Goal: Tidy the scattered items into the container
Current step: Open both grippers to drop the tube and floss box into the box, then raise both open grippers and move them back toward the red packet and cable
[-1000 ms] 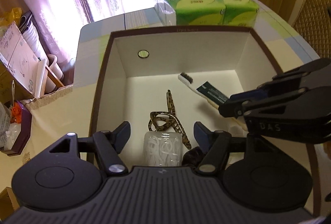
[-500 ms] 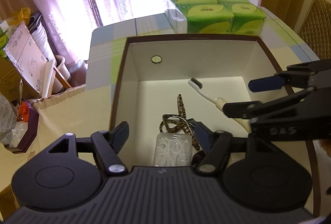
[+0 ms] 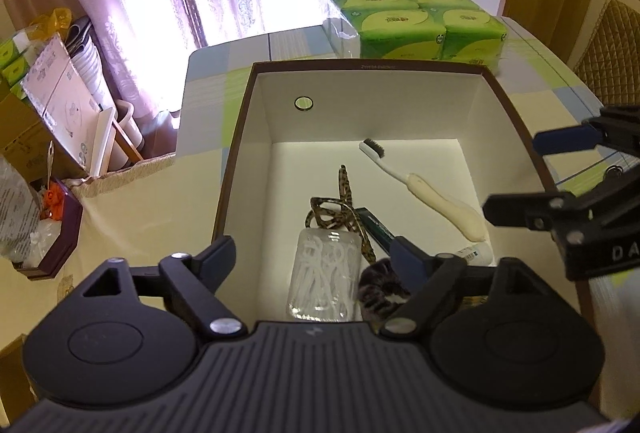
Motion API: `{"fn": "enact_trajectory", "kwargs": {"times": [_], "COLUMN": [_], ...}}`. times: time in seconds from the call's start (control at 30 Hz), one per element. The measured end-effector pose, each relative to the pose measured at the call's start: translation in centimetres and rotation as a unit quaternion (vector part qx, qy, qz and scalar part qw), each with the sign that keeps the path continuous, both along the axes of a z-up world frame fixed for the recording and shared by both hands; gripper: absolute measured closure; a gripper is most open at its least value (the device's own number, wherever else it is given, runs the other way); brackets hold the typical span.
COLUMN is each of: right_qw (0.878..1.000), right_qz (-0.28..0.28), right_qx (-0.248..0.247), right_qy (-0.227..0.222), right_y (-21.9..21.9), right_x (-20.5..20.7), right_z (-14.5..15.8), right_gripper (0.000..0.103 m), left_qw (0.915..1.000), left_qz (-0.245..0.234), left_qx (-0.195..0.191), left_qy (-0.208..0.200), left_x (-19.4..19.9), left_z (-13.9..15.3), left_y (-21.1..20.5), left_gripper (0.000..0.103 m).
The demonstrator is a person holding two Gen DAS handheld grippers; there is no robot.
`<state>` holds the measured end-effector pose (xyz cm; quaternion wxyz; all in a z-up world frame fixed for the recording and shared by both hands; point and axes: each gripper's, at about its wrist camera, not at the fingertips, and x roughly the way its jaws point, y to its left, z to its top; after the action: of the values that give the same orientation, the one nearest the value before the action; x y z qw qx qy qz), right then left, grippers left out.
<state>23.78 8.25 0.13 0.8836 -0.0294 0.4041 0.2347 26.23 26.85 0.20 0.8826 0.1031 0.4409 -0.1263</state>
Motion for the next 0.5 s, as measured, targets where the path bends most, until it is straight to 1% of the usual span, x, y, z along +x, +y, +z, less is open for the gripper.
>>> {"fn": "enact_trajectory", "kwargs": {"times": [0.03, 0.07, 0.13, 0.27, 0.33, 0.5], "right_qw": [1.000, 1.000, 1.000, 1.000, 1.000, 1.000], "right_qz": [0.000, -0.001, -0.001, 0.002, 0.002, 0.007], "right_qx": [0.000, 0.000, 0.001, 0.006, 0.008, 0.009], "right_qy": [-0.001, -0.003, -0.012, -0.008, -0.006, -0.006], "right_y": [-0.1, -0.2, -0.4, -0.9, -1.2, -1.8], "right_x": [-0.5, -1.0, -1.9, -3.3, -3.9, -5.4], "right_z": [0.1, 0.2, 0.4, 0.6, 0.7, 1.2], "right_gripper": [0.009, 0.001, 0.000, 0.000, 0.000, 0.000], "left_qw": [1.0000, 1.0000, 0.9999, 0.9998, 0.9998, 0.9997], "left_qz": [0.002, 0.002, 0.004, 0.005, 0.007, 0.016], "left_qx": [-0.002, -0.005, -0.010, -0.016, -0.017, -0.019], "left_qy": [0.001, 0.002, 0.005, 0.007, 0.008, 0.005], "left_x": [-0.4, -0.8, -1.5, -3.1, -3.8, -5.6], "left_z": [0.1, 0.2, 0.4, 0.9, 1.1, 1.8], "left_y": [0.0, 0.0, -0.1, -0.4, -0.5, -0.7], "left_gripper": [0.013, 0.012, 0.006, 0.006, 0.003, 0.002]}}
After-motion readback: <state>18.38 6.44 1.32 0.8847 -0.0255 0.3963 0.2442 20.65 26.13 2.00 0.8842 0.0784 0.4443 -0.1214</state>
